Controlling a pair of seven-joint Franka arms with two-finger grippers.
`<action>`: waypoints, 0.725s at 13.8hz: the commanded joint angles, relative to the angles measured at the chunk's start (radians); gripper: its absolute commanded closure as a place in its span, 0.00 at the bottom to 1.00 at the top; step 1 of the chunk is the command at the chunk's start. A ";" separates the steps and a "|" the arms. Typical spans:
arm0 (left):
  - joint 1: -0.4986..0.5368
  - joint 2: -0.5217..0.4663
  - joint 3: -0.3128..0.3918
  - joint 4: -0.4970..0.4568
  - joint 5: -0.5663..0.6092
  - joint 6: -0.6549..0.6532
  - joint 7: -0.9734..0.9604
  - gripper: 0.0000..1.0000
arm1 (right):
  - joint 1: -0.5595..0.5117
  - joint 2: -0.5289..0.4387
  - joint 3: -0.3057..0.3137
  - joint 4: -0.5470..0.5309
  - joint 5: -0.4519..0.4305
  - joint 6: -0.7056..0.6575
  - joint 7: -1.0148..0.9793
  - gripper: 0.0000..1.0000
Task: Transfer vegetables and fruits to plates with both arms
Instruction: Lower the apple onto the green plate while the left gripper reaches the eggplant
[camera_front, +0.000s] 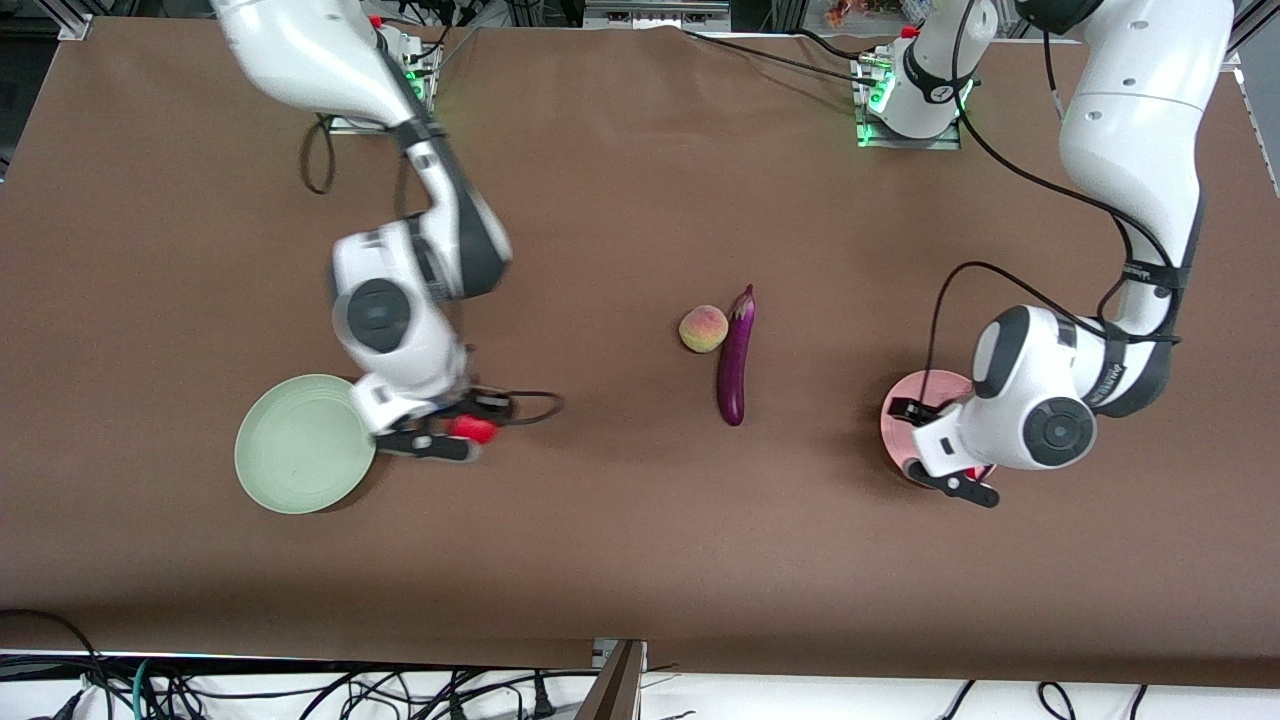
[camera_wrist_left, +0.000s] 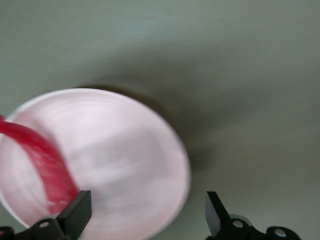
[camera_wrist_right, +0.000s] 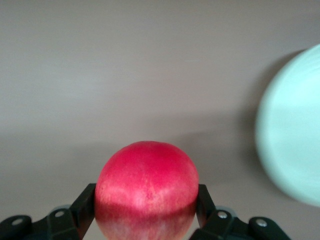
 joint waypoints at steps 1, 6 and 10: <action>-0.003 -0.039 -0.101 -0.045 -0.017 -0.027 -0.144 0.00 | -0.192 -0.067 0.028 -0.126 0.018 0.031 -0.353 0.75; -0.035 -0.092 -0.244 -0.292 -0.011 0.221 -0.283 0.00 | -0.370 0.025 0.030 -0.124 0.229 0.095 -0.776 0.72; -0.037 -0.172 -0.287 -0.516 0.003 0.432 -0.269 0.00 | -0.368 0.026 0.031 -0.110 0.229 0.103 -0.769 0.17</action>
